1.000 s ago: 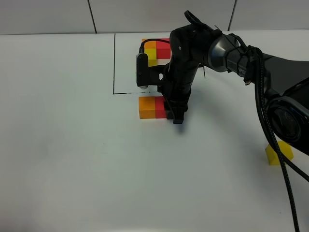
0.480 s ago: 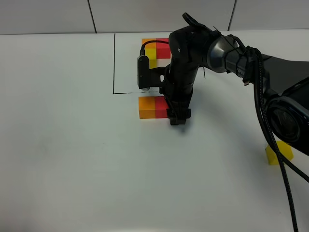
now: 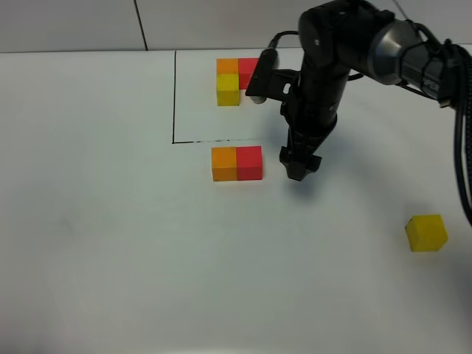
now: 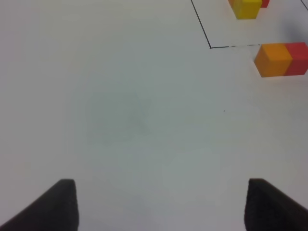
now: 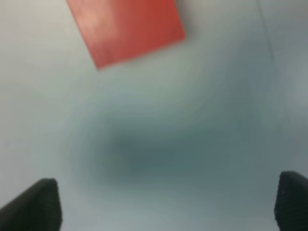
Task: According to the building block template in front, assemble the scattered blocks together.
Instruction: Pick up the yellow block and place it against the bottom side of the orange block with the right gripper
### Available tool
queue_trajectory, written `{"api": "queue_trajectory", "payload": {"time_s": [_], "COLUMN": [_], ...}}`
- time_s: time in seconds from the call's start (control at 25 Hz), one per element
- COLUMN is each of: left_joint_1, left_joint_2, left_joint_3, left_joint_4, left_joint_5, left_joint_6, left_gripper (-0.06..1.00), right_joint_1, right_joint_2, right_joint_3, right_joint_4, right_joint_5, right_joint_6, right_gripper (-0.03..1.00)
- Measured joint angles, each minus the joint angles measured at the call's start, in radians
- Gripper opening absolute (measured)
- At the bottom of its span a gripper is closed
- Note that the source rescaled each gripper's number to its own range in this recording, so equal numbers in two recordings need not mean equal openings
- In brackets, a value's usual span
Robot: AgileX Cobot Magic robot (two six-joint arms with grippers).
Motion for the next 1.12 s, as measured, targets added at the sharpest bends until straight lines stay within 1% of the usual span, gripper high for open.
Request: {"api": "queue_trajectory", "payload": {"time_s": [0.08,0.2,0.32,0.36,0.44,0.52,0.64,0.76,0.88,1.04,1.12], "left_joint_1": [0.0,0.0,0.0,0.0,0.0,0.0,0.0,0.0,0.0,0.0,0.0], "left_joint_2": [0.0,0.0,0.0,0.0,0.0,0.0,0.0,0.0,0.0,0.0,0.0], "left_joint_3": [0.0,0.0,0.0,0.0,0.0,0.0,0.0,0.0,0.0,0.0,0.0], "left_joint_4": [0.0,0.0,0.0,0.0,0.0,0.0,0.0,0.0,0.0,0.0,0.0], "left_joint_5": [0.0,0.0,0.0,0.0,0.0,0.0,0.0,0.0,0.0,0.0,0.0], "left_joint_6": [0.0,0.0,0.0,0.0,0.0,0.0,0.0,0.0,0.0,0.0,0.0], "left_gripper": [0.6,0.6,0.6,0.6,0.6,0.6,0.6,0.6,0.6,0.6,0.6], "right_joint_1": [-0.028,-0.076,-0.13,-0.152,-0.206,-0.256,-0.318,-0.355,-0.364,-0.364,-0.364], "right_joint_2": [-0.08,-0.21,-0.355,-0.405,-0.484,-0.542,-0.565,-0.562,-0.559,-0.541,-0.511], "right_joint_3": [0.141,0.367,0.58,0.643,0.738,0.819,0.891,0.936,0.959,0.96,0.961], "right_joint_4": [-0.003,-0.015,-0.047,-0.049,-0.051,-0.05,-0.028,-0.004,0.018,0.075,0.088], "right_joint_5": [-0.078,-0.213,-0.334,-0.364,-0.394,-0.403,-0.408,-0.439,-0.486,-0.509,-0.52], "right_joint_6": [0.095,0.276,0.485,0.543,0.665,0.734,0.767,0.762,0.737,0.697,0.692], "right_gripper": [0.81,0.81,0.81,0.81,0.81,0.8,0.79,0.79,0.78,0.76,0.76]}}
